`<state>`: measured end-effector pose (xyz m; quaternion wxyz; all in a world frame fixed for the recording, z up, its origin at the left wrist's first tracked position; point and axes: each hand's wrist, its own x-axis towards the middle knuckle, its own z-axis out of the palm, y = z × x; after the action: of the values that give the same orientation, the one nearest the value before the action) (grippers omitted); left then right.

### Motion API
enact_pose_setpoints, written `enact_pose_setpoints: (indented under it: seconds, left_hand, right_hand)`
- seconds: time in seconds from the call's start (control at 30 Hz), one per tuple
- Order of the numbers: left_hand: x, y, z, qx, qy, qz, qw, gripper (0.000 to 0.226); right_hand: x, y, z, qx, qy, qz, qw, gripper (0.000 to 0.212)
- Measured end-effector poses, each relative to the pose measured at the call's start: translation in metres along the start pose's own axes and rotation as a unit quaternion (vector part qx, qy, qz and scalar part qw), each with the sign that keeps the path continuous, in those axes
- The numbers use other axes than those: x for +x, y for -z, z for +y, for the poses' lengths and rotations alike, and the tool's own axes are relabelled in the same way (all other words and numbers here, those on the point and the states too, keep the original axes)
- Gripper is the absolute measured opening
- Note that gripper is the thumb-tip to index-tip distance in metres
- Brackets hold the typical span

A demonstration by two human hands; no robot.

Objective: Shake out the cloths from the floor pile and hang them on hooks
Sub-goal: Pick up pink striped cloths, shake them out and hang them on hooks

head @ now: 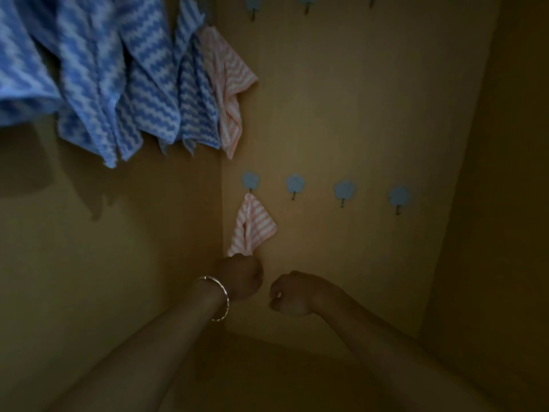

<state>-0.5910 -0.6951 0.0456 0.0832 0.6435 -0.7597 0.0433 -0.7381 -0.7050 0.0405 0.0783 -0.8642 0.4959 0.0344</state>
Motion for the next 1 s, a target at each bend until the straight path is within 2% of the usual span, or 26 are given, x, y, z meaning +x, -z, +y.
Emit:
enact_pose_setpoints:
  seconds: [0.13, 0.37, 0.57, 0.67, 0.83, 1.0]
  left_hand:
    - [-0.017, -0.016, 0.031, 0.011, -0.023, -0.03, 0.999, 0.031]
    - [-0.064, -0.073, 0.066, -0.055, -0.072, -0.11, 0.99, 0.027]
    - [-0.153, -0.205, 0.055, -0.111, -0.102, -0.235, 0.96, 0.053]
    - [-0.209, -0.262, 0.035, -0.076, -0.126, -0.275, 0.95, 0.057]
    - [-0.279, -0.286, 0.024, -0.065, -0.113, -0.238, 0.962, 0.054]
    - [-0.318, -0.291, 0.032, -0.078, -0.115, -0.187, 0.973, 0.058]
  right_hand:
    - [-0.029, -0.028, 0.015, 0.029, -0.019, -0.018, 0.999, 0.035]
    - [-0.091, -0.08, 0.037, 0.104, -0.133, -0.029, 0.985, 0.031]
    - [-0.137, -0.213, 0.018, 0.163, -0.231, -0.104, 0.954, 0.053]
    - [-0.167, -0.283, -0.013, 0.191, -0.283, -0.145, 0.929, 0.059]
    - [-0.211, -0.355, -0.081, 0.103, -0.335, -0.026, 0.936, 0.058]
    - [-0.235, -0.37, -0.114, 0.148, -0.371, -0.004, 0.917, 0.058]
